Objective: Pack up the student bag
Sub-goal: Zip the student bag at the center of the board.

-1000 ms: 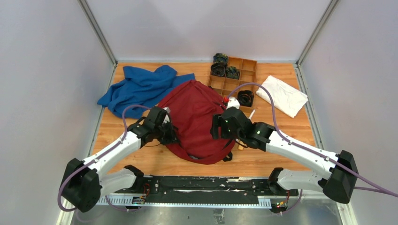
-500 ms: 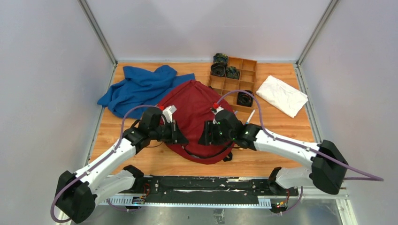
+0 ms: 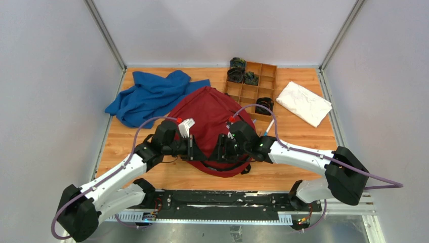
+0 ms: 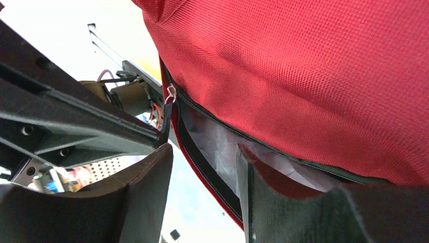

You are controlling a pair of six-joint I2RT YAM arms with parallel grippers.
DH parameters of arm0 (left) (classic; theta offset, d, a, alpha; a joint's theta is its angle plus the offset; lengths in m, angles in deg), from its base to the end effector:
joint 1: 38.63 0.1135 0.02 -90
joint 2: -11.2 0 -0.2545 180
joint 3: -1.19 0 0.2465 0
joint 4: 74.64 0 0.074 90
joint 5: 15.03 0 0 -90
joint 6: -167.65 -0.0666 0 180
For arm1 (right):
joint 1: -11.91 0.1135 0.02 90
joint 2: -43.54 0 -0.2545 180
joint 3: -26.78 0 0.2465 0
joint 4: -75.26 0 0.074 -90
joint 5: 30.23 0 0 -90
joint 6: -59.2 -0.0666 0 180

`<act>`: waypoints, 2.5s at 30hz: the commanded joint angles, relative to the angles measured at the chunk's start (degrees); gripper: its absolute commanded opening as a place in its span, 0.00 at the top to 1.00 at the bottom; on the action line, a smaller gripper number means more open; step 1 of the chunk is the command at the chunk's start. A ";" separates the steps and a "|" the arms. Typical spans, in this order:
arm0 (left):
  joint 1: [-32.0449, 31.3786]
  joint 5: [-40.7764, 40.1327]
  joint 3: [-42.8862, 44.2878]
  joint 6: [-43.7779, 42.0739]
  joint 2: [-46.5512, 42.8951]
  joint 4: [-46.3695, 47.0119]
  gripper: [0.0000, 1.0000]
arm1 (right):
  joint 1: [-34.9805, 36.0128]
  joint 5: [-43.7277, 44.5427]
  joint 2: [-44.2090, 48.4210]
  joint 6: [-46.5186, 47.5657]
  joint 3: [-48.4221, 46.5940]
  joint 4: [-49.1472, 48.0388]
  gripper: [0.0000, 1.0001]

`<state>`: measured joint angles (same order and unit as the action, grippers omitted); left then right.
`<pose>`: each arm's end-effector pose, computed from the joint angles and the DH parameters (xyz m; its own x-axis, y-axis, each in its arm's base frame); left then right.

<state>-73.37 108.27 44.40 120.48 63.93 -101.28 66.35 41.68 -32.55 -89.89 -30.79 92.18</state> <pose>0.1547 -0.1518 0.1988 -0.9270 -0.0486 -0.3719 0.2868 0.5470 -0.7864 0.1602 0.2597 0.2026 -0.9629 0.0554 -0.2640 -0.1835 0.5830 0.7915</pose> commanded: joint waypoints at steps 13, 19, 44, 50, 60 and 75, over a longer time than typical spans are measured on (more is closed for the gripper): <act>-0.49 1.38 -4.46 -4.18 -10.62 0.50 1.00 | -2.48 -11.24 -2.89 -25.58 5.78 -15.75 0.52; -0.50 2.07 -5.78 -4.52 -13.52 1.75 1.00 | -2.93 -12.51 -4.53 -30.83 7.30 -21.68 0.50; -0.54 -1.34 -6.96 -5.52 -20.17 4.02 1.00 | -2.49 -23.87 -9.10 -34.52 3.41 -28.76 0.53; -0.50 -2.86 -6.98 -5.51 -20.94 3.49 1.00 | -2.76 -23.82 -7.15 -30.77 1.91 -21.83 0.55; -0.43 -6.58 -7.32 -5.58 -20.44 4.23 1.00 | -5.86 -12.38 0.89 -17.00 0.28 2.11 0.58; -0.59 -8.25 -5.50 -7.37 -18.49 11.01 1.00 | -7.75 -16.81 2.11 -25.21 5.97 -14.20 0.45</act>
<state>-73.70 99.75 36.91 114.23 44.34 -95.09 59.42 28.50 -29.73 -110.33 -26.98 86.98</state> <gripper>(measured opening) 0.008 0.547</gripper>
